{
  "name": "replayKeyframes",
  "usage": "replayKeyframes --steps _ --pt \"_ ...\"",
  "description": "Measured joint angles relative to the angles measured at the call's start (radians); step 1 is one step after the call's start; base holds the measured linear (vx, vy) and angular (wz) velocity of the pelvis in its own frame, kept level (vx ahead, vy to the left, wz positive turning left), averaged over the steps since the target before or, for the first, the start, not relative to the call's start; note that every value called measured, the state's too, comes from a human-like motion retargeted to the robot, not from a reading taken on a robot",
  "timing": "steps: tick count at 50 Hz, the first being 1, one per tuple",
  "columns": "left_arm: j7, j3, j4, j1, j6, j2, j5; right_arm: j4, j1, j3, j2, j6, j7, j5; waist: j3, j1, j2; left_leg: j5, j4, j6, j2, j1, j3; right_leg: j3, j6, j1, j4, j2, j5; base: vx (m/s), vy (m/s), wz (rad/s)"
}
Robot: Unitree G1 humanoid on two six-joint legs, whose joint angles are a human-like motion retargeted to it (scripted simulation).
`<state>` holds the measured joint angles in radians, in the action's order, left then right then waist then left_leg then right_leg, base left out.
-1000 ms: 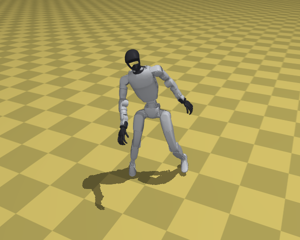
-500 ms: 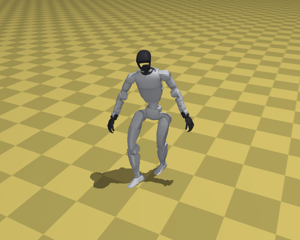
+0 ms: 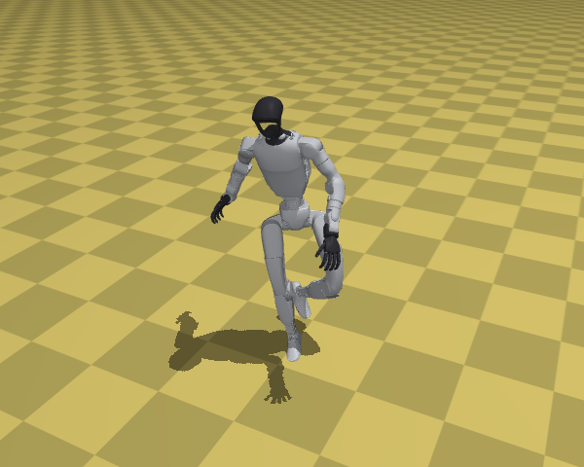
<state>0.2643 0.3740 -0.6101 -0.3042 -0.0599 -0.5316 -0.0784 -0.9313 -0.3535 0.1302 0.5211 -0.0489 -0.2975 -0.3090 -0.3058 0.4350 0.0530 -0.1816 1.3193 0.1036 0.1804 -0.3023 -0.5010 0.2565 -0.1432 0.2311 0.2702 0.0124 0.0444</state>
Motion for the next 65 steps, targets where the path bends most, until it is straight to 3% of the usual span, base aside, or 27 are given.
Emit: replayKeyframes --steps 2,5,7,10,12,15,16,20,23,25,28,32,37,42,43,47,50,52,55,57,58,60,65 --pt "-0.036 -0.056 -0.017 0.097 -0.003 0.017 -0.045 0.230 0.021 -0.090 0.027 0.028 0.049 0.283 -0.009 -0.077 -0.054 -0.013 -0.072 0.024 0.030 0.000 0.091 -0.081 -0.038 -0.037 0.028 0.009 0.008 0.39 0.33 -1.94" --pt "-0.067 -0.188 -0.026 0.248 -0.003 0.078 0.036 0.500 0.122 -0.208 0.131 0.007 0.026 0.759 0.013 -0.178 -0.084 -0.026 -0.302 0.013 0.089 -0.013 0.222 -0.198 -0.032 -0.066 -0.044 -0.011 -0.024 0.27 0.36 -1.81" --pt "-0.067 -0.284 -0.011 0.346 0.003 0.133 0.167 0.646 0.189 -0.193 0.174 0.001 -0.048 0.851 0.008 -0.244 -0.104 -0.010 -0.559 0.024 0.102 0.065 0.292 -0.269 -0.058 -0.083 -0.045 -0.011 -0.024 0.25 0.45 -1.85" --pt "-0.037 -0.415 0.011 0.461 -0.004 0.234 0.405 0.845 0.281 -0.140 0.214 0.016 -0.142 0.694 0.005 -0.334 -0.089 0.104 -0.962 0.043 0.083 0.184 0.513 -0.382 -0.035 -0.085 -0.072 -0.039 -0.036 0.14 0.51 -1.91" --pt "-0.026 -0.466 -0.002 0.515 -0.012 0.288 0.484 0.960 0.301 -0.087 0.243 0.040 -0.172 0.577 0.008 -0.364 -0.072 0.140 -1.054 0.037 0.082 0.218 0.634 -0.434 -0.021 -0.058 -0.045 -0.054 -0.024 0.06 0.57 -1.29" --pt "0.012 -0.491 -0.064 0.559 -0.022 0.338 0.492 1.093 0.284 -0.002 0.294 0.048 -0.207 0.542 0.010 -0.328 -0.059 0.077 -1.015 0.066 0.078 0.188 0.631 -0.458 0.003 -0.012 -0.005 -0.037 0.005 -0.02 0.56 -0.34" --pt "0.027 -0.475 -0.113 0.541 -0.022 0.337 0.479 1.100 0.281 0.016 0.306 0.044 -0.247 0.557 0.001 -0.330 -0.066 0.060 -1.060 0.060 0.071 0.218 0.601 -0.470 -0.018 0.017 0.041 -0.030 0.020 -0.05 0.54 -0.41" --pt "0.041 -0.344 -0.363 0.444 -0.031 0.293 0.322 1.044 0.224 0.019 0.312 0.025 -0.325 0.596 -0.007 -0.273 -0.069 0.048 -1.115 0.037 0.018 0.208 0.577 -0.491 0.010 0.062 0.047 0.022 0.028 -0.09 0.48 0.02" --pt "-0.051 -0.230 -0.476 0.355 -0.064 0.218 0.067 0.937 0.151 0.015 0.235 0.025 -0.217 0.547 -0.024 -0.254 -0.070 0.087 -1.160 0.049 -0.010 0.203 0.589 -0.550 -0.038 0.060 0.058 0.017 0.034 -0.03 0.29 0.28" --pt "-0.111 -0.198 -0.480 0.346 -0.058 0.177 -0.109 0.860 0.080 -0.005 0.188 0.048 -0.094 0.512 -0.012 -0.249 -0.048 0.075 -1.124 0.048 -0.009 0.179 0.584 -0.571 -0.037 0.046 0.091 -0.012 0.063 0.02 0.18 0.02" --pt "-0.086 -0.214 -0.399 0.332 -0.040 0.127 -0.100 0.684 0.045 -0.089 0.136 0.046 0.016 0.517 0.000 -0.277 -0.028 0.089 -1.159 0.044 -0.003 0.195 0.554 -0.472 -0.005 0.029 0.147 0.000 0.096 0.05 0.09 -0.42" --pt "0.006 -0.310 -0.236 0.363 0.025 0.099 0.125 0.334 0.075 -0.214 0.067 0.025 0.051 0.636 0.040 -0.307 -0.029 0.108 -1.231 0.051 -0.012 0.246 0.500 -0.343 0.022 -0.022 0.166 0.039 0.135 0.08 -0.03 -0.62" --pt "0.054 -0.437 -0.034 0.440 0.066 0.060 0.328 0.041 0.062 -0.172 -0.022 -0.013 0.006 0.489 0.064 -0.337 -0.051 0.137 -1.151 0.049 -0.011 0.248 0.425 -0.254 0.050 -0.106 0.051 0.060 0.136 0.08 -0.20 -0.82" --pt "0.041 -0.448 0.024 0.474 0.041 -0.003 0.302 0.015 -0.029 -0.114 -0.026 -0.019 0.058 0.388 0.049 -0.318 -0.113 0.269 -0.784 0.075 0.025 0.075 0.352 -0.298 0.030 -0.175 0.005 0.063 0.078 0.05 -0.37 -0.19" --pt "0.026 -0.433 0.030 0.481 0.041 -0.023 0.272 0.027 -0.055 -0.108 -0.019 -0.013 0.061 0.386 0.051 -0.311 -0.128 0.261 -0.719 0.084 0.047 0.032 0.300 -0.286 0.002 -0.175 0.022 0.063 0.083 0.02 -0.40 0.37" --pt "-0.058 -0.380 0.027 0.473 0.060 -0.071 0.131 -0.001 -0.056 -0.059 0.004 0.000 0.028 0.392 0.035 -0.273 -0.128 0.116 -0.678 0.108 0.099 -0.092 0.128 -0.245 -0.012 -0.236 -0.054 0.004 0.061 -0.02 -0.35 0.33" --pt "-0.117 -0.331 0.002 0.433 0.046 -0.086 0.079 -0.025 0.026 -0.073 0.052 -0.018 -0.051 0.328 0.027 -0.288 -0.136 0.147 -0.969 0.058 0.026 -0.074 -0.055 -0.264 -0.031 -0.191 -0.028 -0.036 0.035 -0.11 -0.34 -0.31" --pt "-0.158 -0.327 -0.011 0.456 0.044 -0.078 -0.001 0.004 0.068 -0.045 0.085 -0.007 -0.085 0.308 0.006 -0.295 -0.116 0.119 -0.986 0.059 0.016 -0.073 -0.158 -0.272 -0.024 -0.225 -0.048 -0.099 0.022 -0.02 -0.31 -0.75" --pt "-0.160 -0.293 -0.044 0.461 0.019 -0.066 -0.054 0.077 0.181 -0.083 0.174 -0.014 -0.094 0.269 0.006 -0.352 -0.132 0.160 -1.098 0.063 -0.113 -0.043 -0.261 -0.341 -0.046 -0.226 -0.059 -0.143 0.008 0.00 -0.30 -1.29" --pt "-0.175 -0.290 -0.070 0.497 0.030 -0.030 -0.148 0.176 0.240 -0.116 0.274 -0.012 -0.072 0.330 -0.028 -0.358 -0.111 0.047 -0.888 0.062 -0.106 -0.040 -0.320 -0.375 -0.047 -0.313 -0.109 -0.189 -0.003 0.11 -0.29 -1.12" --pt "-0.168 -0.260 -0.086 0.488 0.013 -0.026 -0.151 0.204 0.293 -0.159 0.321 -0.026 -0.057 0.349 -0.016 -0.378 -0.120 0.068 -0.935 0.058 -0.173 -0.032 -0.341 -0.393 -0.062 -0.296 -0.103 -0.195 -0.011 0.08 -0.31 -1.05" --pt "-0.177 -0.250 -0.123 0.512 0.036 0.004 -0.229 0.251 0.414 -0.190 0.385 -0.013 -0.040 0.462 -0.040 -0.378 -0.107 0.015 -0.784 0.061 -0.188 0.000 -0.387 -0.417 -0.060 -0.369 -0.138 -0.241 -0.026 0.16 -0.34 -0.83" --pt "-0.225 -0.181 -0.163 0.545 0.047 0.047 -0.250 0.425 0.733 -0.357 0.577 -0.008 -0.011 0.591 -0.007 -0.445 -0.094 0.033 -0.777 0.049 -0.332 0.073 -0.389 -0.508 -0.118 -0.412 -0.155 -0.334 -0.090 0.17 -0.43 -1.02"
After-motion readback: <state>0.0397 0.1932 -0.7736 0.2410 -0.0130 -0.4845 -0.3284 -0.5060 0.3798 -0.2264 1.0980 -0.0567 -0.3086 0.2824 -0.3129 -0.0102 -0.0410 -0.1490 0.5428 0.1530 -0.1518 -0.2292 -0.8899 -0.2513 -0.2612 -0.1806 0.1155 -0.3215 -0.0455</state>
